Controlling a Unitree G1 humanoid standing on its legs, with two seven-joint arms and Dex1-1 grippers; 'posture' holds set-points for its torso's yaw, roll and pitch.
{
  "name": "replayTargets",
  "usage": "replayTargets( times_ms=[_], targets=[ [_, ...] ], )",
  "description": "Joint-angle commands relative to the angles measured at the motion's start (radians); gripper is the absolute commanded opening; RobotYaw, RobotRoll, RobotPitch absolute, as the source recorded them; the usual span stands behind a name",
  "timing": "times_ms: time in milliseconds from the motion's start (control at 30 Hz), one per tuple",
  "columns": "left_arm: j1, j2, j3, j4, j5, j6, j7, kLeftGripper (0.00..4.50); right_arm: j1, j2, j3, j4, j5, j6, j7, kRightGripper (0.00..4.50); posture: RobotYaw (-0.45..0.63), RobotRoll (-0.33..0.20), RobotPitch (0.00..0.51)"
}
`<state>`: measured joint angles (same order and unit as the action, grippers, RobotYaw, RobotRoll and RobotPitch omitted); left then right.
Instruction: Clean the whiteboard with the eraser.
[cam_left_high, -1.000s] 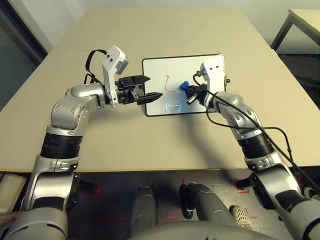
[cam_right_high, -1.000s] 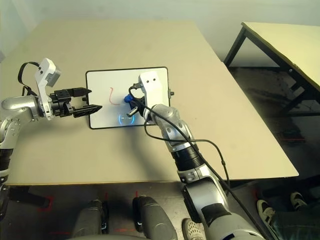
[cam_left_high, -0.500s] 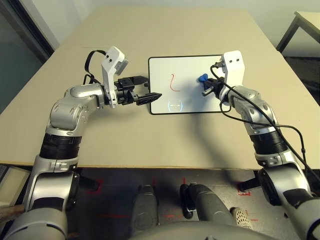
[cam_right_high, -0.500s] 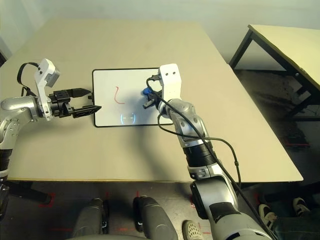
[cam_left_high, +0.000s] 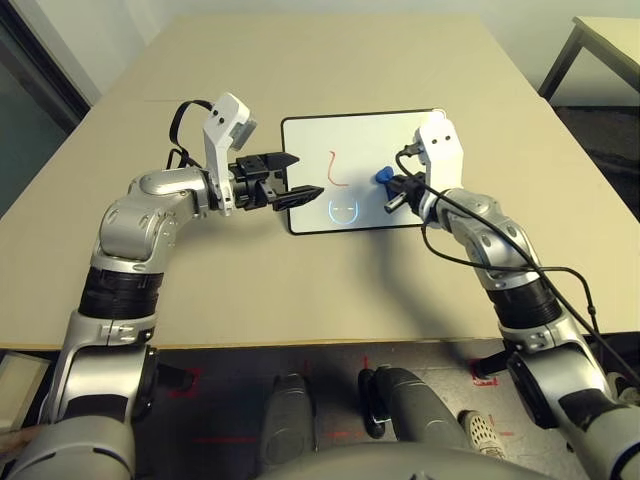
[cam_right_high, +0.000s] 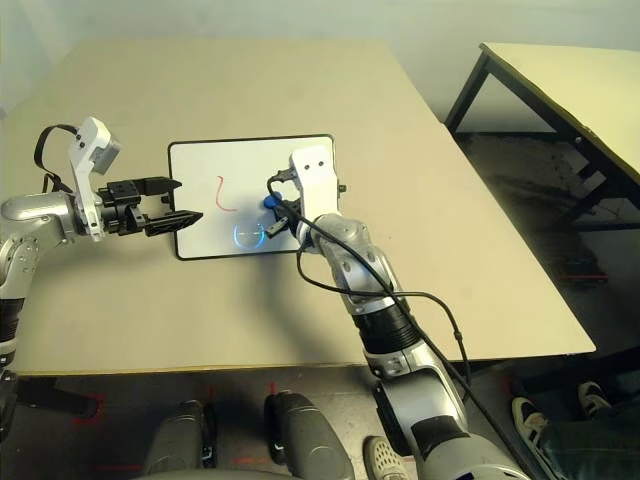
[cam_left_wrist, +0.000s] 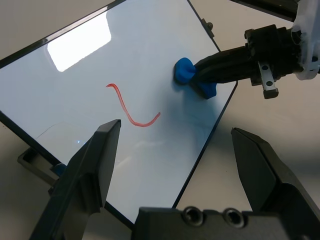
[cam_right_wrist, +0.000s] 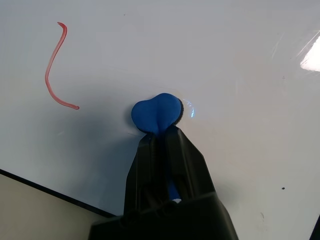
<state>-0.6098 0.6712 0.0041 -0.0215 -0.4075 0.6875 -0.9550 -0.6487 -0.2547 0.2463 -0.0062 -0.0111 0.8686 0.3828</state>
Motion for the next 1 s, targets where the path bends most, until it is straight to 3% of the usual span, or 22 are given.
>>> replayTargets(
  times_ms=[33,267,700,1000],
  targets=[
    [0.011,0.006,0.007,-0.013,-0.012,0.008,0.002,4.5,0.041,0.0,0.038,0.109,-0.007,0.065,0.014,0.06,-0.02,0.0,0.133],
    [0.013,0.003,0.004,-0.01,-0.011,0.003,0.001,4.5,0.039,0.019,0.057,0.088,0.009,0.075,0.056,0.06,-0.02,0.0,0.134],
    [0.021,0.007,0.005,-0.005,-0.016,-0.004,0.002,4.5,-0.042,0.011,-0.021,0.126,0.024,0.054,0.069,0.06,-0.03,0.0,0.135],
    [0.04,0.048,0.018,0.03,-0.002,-0.022,-0.001,4.5,-0.22,0.057,-0.023,0.004,0.102,0.145,0.116,0.05,-0.03,0.0,0.131]
  ],
)
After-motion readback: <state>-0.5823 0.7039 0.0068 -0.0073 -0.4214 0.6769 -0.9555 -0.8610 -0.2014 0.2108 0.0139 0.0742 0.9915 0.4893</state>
